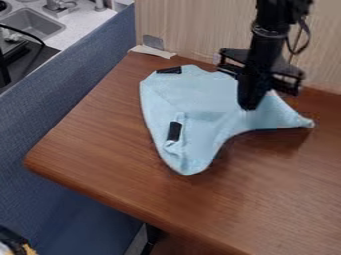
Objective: Fold the cloth from bottom right to centre
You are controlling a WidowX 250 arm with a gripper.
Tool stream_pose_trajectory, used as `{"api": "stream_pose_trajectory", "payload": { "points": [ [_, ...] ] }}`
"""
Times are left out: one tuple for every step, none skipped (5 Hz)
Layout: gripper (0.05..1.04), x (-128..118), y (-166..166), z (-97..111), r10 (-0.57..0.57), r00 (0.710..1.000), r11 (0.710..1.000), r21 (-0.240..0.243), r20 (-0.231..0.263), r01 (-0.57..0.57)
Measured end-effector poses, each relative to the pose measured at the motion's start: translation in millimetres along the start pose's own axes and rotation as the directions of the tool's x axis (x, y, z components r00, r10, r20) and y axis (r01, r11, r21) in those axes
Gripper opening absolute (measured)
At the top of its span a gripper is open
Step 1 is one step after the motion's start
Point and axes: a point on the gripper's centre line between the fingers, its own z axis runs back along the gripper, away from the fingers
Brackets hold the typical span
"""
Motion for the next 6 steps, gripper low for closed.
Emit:
{"api": "stream_pose_trajectory", "payload": {
  "points": [
    [0.083, 11, 23, -14, 0.064, 0.998, 0.998, 0.014, -0.021, -0.064],
    [0.082, 15, 51, -38, 0.144, 0.988, 0.989, 0.029, -0.059, -0.143],
    [0.082, 13, 66, -69, 0.191, 0.974, 0.981, 0.059, -0.12, -0.185],
    [0.087, 13, 69, -78, 0.194, 0.972, 0.98, 0.079, -0.133, -0.185],
    [0.118, 13, 70, -78, 0.216, 0.967, 0.975, 0.087, -0.132, -0.206],
    [0.3, 9, 73, -78, 0.226, 0.963, 0.971, 0.109, -0.144, -0.211]
  ]
}}
